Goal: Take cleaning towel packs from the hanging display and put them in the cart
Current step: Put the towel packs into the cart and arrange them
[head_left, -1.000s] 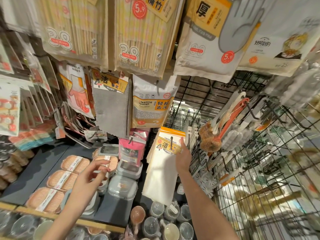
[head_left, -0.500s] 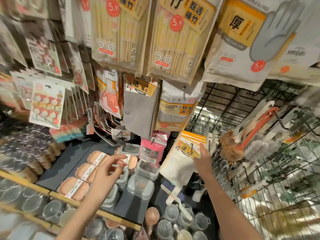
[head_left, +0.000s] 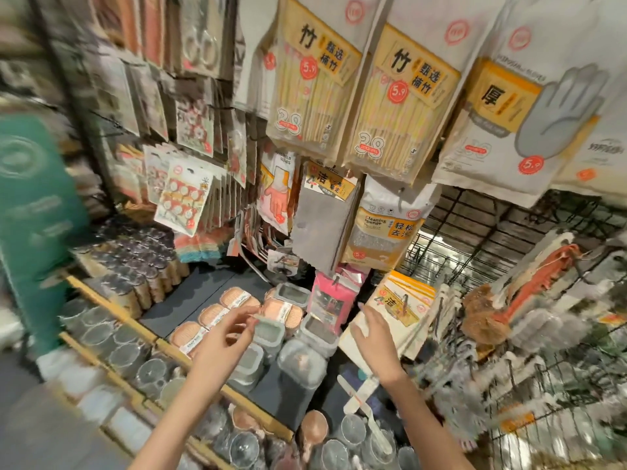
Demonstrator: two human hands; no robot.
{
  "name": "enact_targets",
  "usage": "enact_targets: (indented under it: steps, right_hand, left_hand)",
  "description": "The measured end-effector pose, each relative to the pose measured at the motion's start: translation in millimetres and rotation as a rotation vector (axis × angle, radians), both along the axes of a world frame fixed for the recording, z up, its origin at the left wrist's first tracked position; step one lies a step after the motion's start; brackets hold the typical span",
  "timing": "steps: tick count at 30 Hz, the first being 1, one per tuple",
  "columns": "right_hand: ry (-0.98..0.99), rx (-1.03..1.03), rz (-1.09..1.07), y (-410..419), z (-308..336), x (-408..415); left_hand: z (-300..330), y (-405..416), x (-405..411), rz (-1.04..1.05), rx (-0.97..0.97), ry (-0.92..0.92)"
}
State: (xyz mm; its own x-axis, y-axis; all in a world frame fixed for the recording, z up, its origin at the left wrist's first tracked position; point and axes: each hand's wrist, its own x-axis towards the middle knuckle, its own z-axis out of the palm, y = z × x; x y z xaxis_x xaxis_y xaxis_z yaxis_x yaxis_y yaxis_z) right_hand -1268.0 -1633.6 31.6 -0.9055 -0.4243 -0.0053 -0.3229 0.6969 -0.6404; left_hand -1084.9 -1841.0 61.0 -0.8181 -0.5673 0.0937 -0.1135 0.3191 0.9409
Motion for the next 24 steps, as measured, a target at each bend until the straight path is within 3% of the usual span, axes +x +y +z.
enact_targets:
  steps: [7,14,24]
  right_hand:
    - [0.112,0.156,0.320,-80,11,48]
    - [0.181,0.156,0.668,-176,24,122]
    - [0.274,0.230,1.110,-319,19,281]
  left_hand:
    - [8,-30,71,0.186,-0.195,-0.133]
    - [12,-67,159,0.481,-0.354,-0.239]
    - [-4,-121,321,0.906,-0.278,-0.410]
